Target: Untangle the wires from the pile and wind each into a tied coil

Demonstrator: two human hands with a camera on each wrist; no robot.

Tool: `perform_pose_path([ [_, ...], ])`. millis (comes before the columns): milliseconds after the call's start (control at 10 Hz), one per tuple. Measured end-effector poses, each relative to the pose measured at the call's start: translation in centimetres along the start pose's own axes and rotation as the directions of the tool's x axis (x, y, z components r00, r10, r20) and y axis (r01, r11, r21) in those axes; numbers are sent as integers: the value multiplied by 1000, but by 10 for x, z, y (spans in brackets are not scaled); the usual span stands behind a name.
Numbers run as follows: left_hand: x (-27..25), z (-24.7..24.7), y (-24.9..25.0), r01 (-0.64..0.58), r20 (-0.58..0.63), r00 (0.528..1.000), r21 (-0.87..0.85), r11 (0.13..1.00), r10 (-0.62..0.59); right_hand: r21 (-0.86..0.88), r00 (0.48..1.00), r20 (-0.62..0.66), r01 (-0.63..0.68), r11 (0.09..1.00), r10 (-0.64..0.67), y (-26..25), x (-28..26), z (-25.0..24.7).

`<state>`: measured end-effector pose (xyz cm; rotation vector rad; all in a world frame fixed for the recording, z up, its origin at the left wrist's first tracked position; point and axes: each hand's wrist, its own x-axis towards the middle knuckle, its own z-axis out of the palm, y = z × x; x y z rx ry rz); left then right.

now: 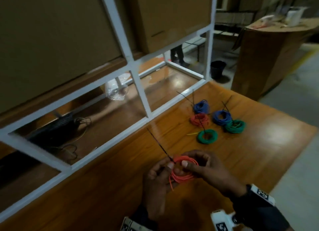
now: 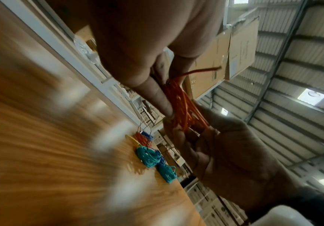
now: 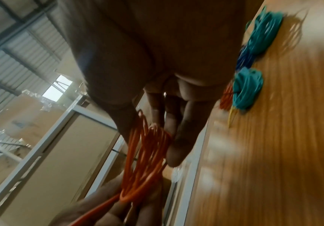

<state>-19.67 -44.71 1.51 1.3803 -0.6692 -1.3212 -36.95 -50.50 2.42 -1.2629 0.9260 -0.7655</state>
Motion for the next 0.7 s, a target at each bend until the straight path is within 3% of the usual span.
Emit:
perform_pose_path([
  [100, 11, 18, -12, 50, 7, 999, 63, 997, -50, -91, 997, -79, -14, 996, 7, 10, -6, -35],
  [200, 22, 30, -23, 114, -9, 993, 130, 985, -114, -146, 952, -305, -80, 986, 32, 26, -9, -80],
  [300, 27, 35, -31, 204, -25, 979, 163, 965, -202, 5, 866, -481, -153, 988, 137, 43, 1, -125],
  [400, 20, 31, -42, 226, -66, 974, 202, 953, -217, 59, 818, -549, -164, 985, 169, 58, 25, -156],
  [500, 9, 23, -45, 240, -120, 969, 221, 945, -217, -37, 847, -518, -162, 986, 120, 65, 47, -167],
  [600, 2, 15, -46, 247, -141, 966, 239, 939, -218, -308, 862, -507, -170, 936, -11, 65, 51, -162],
  [700, -7, 8, -50, 226, -188, 967, 304, 926, -175, -525, 824, -542, -176, 833, -167, 75, 31, -151],
])
